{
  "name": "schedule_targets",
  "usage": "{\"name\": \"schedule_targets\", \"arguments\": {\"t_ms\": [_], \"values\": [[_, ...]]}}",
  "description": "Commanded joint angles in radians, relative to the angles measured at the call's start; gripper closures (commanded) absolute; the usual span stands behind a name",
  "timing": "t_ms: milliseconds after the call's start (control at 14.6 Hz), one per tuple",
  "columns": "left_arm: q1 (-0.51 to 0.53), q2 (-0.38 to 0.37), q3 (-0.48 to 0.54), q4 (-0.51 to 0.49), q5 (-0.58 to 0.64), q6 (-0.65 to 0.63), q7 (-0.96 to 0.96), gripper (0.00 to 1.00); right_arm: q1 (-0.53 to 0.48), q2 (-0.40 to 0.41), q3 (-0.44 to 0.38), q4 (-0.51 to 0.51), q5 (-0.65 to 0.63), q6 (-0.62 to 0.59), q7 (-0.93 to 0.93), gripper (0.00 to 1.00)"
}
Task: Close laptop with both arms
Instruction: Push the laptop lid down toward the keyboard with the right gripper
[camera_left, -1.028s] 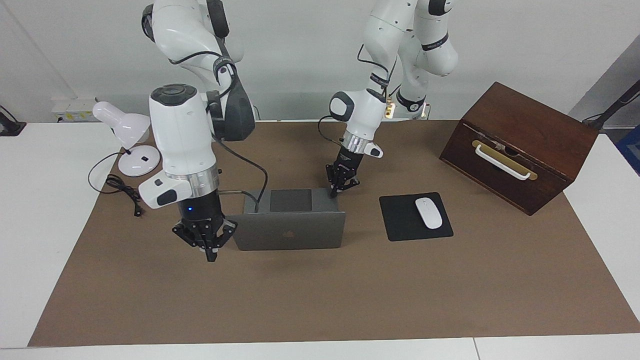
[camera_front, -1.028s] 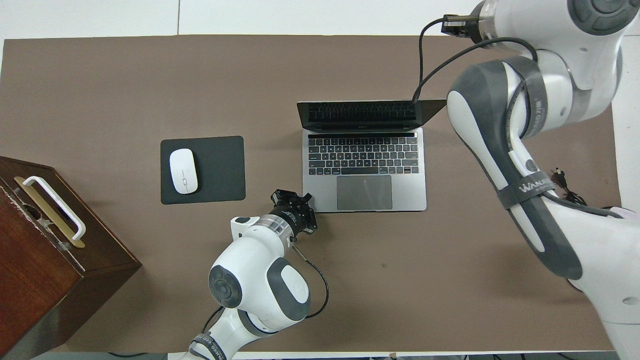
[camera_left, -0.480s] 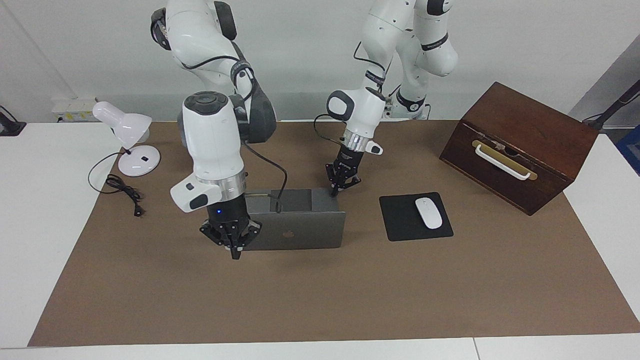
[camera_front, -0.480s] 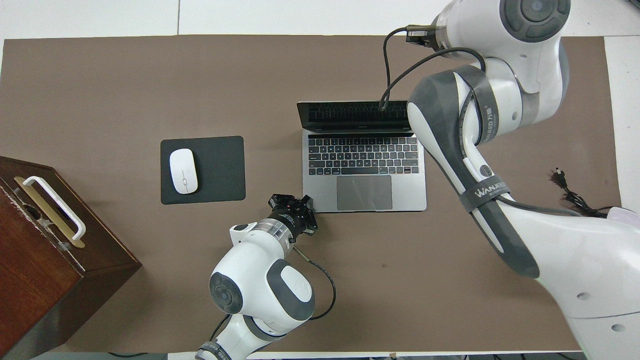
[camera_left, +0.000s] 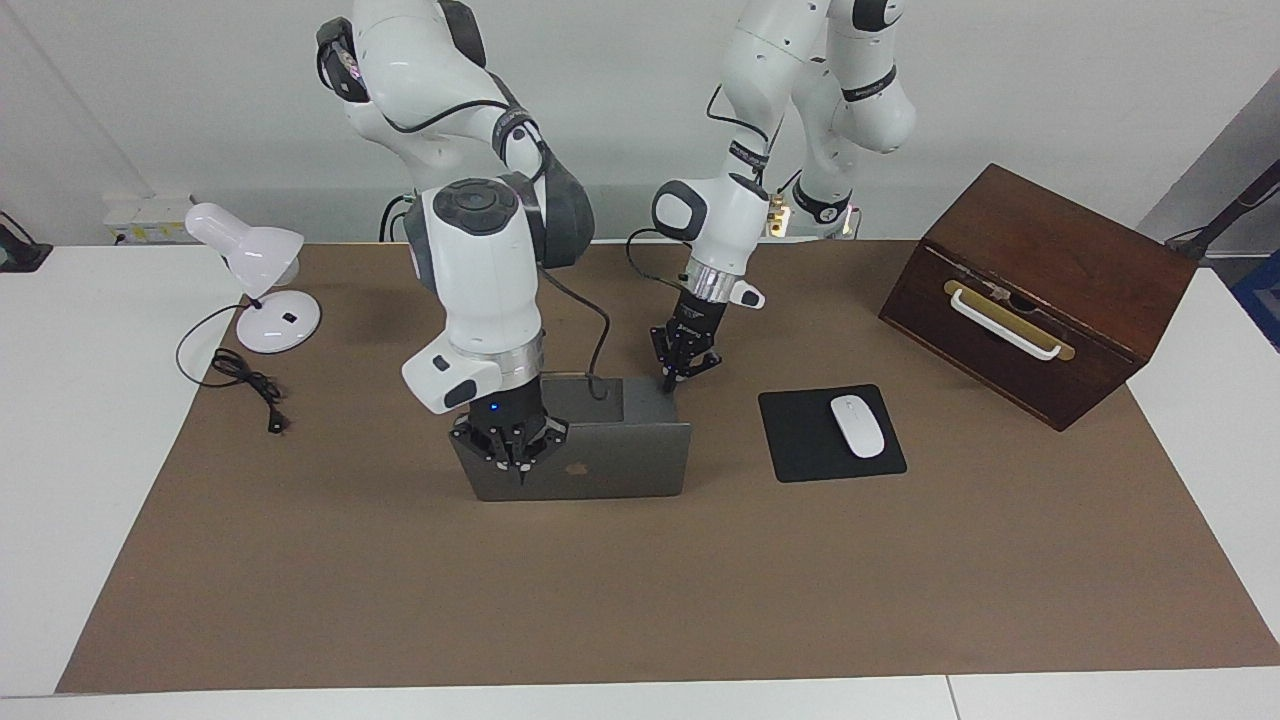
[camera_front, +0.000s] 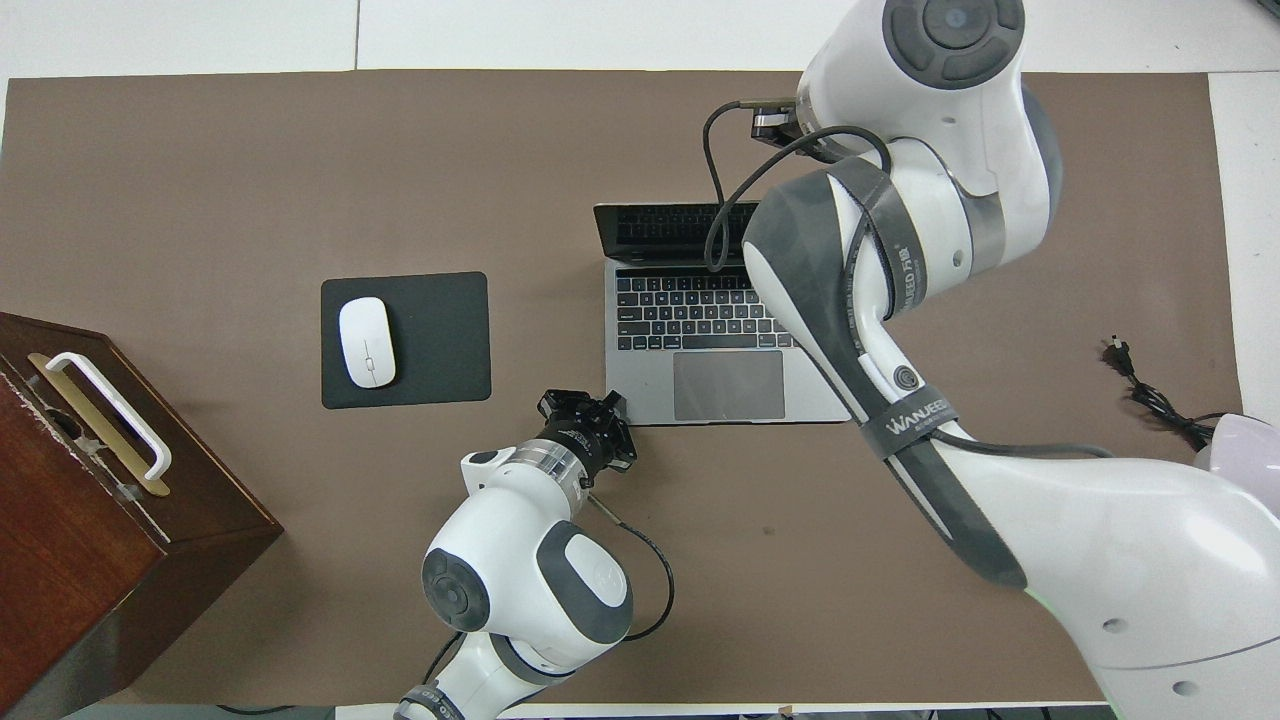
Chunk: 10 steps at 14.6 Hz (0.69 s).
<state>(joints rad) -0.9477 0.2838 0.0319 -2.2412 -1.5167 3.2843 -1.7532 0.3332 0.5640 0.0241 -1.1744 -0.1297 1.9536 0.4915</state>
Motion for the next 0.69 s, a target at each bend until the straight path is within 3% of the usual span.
{"name": "schedule_targets", "arguments": {"t_ms": [0, 617], "values": [[-0.046, 0.055, 0.005, 0.002, -0.043, 0.0, -0.002, 1.0, -0.006, 0.027, 0.025, 0.045, -0.008, -0.039, 0.027, 1.0], [-0.048, 0.06, 0.005, 0.0, -0.057, 0.003, -0.002, 1.0, -0.01, 0.02, 0.042, 0.044, 0.042, -0.076, 0.025, 1.0]]}}
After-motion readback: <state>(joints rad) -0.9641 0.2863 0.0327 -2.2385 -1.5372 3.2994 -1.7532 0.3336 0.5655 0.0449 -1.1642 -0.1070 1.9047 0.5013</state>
